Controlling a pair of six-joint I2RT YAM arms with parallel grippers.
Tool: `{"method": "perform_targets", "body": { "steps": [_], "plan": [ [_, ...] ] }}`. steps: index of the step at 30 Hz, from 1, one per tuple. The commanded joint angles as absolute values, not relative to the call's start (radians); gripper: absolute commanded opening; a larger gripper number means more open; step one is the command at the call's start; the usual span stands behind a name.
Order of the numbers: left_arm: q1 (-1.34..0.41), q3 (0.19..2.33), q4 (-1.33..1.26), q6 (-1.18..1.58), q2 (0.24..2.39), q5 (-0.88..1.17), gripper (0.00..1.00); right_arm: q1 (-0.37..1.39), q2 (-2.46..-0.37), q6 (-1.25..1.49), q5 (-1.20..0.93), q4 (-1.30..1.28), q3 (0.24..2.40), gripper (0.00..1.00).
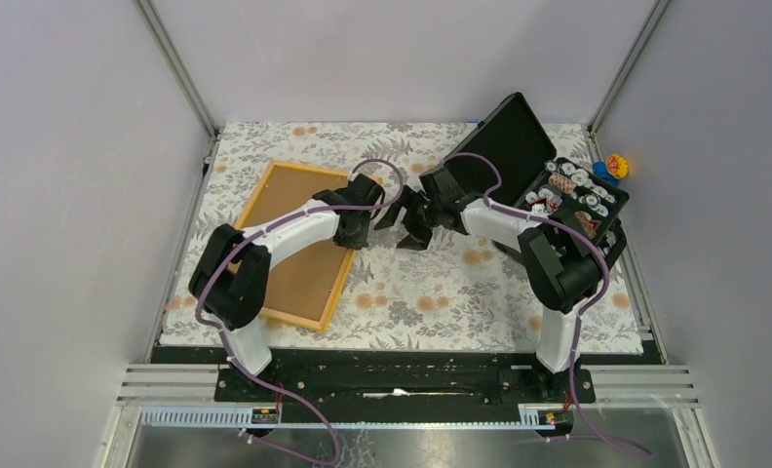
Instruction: Put the photo into the frame
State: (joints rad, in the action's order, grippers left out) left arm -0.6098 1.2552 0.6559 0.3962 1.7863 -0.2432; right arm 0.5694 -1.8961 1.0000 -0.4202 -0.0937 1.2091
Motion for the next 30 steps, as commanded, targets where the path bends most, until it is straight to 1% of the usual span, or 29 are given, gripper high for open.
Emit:
{"method": "perform_targets", "body": {
  "steps": [1, 4, 6, 15, 17, 18, 22, 24, 26, 27, 28, 29, 30],
  "plan": [
    [-0.610, 1.243, 0.635, 0.412, 1.667, -0.242, 0.00, 0.566, -1.949, 1.147, -0.405, -0.021, 1.285, 0.83],
    [-0.610, 1.232, 0.636, 0.406, 1.630, -0.221, 0.00, 0.569, -1.996, 1.165, -0.418, -0.009, 1.331, 0.81],
    [-0.610, 1.226, 0.634, 0.402, 1.604, -0.202, 0.00, 0.577, -2.029, 1.171, -0.432, 0.034, 1.354, 0.78],
    [-0.612, 1.195, 0.626, 0.384, 1.517, -0.155, 0.00, 0.635, -2.114, 1.192, -0.416, 0.081, 1.449, 0.76],
    [-0.612, 1.191, 0.627, 0.383, 1.508, -0.152, 0.00, 0.649, -2.125, 1.208, -0.416, 0.097, 1.452, 0.74],
    [-0.612, 1.188, 0.627, 0.384, 1.504, -0.145, 0.00, 0.656, -2.132, 1.218, -0.419, 0.106, 1.453, 0.71],
    [-0.612, 1.195, 0.629, 0.389, 1.487, -0.123, 0.00, 0.682, -2.130, 1.265, -0.424, 0.167, 1.441, 0.54],
    [-0.614, 1.207, 0.638, 0.388, 1.479, -0.121, 0.00, 0.690, -2.106, 1.271, -0.408, 0.173, 1.436, 0.43],
    [-0.620, 1.226, 0.658, 0.384, 1.468, -0.126, 0.00, 0.690, -2.071, 1.291, -0.380, 0.166, 1.423, 0.27],
    [-0.623, 1.236, 0.669, 0.386, 1.462, -0.136, 0.00, 0.690, -2.056, 1.303, -0.371, 0.158, 1.420, 0.20],
    [-0.627, 1.250, 0.683, 0.388, 1.456, -0.150, 0.00, 0.690, -2.042, 1.302, -0.366, 0.138, 1.430, 0.16],
    [-0.634, 1.267, 0.699, 0.388, 1.451, -0.165, 0.06, 0.690, -2.037, 1.298, -0.364, 0.099, 1.453, 0.11],
    [-0.646, 1.288, 0.719, 0.390, 1.445, -0.195, 0.19, 0.690, -2.034, 1.296, -0.363, 0.059, 1.478, 0.01]
  ]
}}
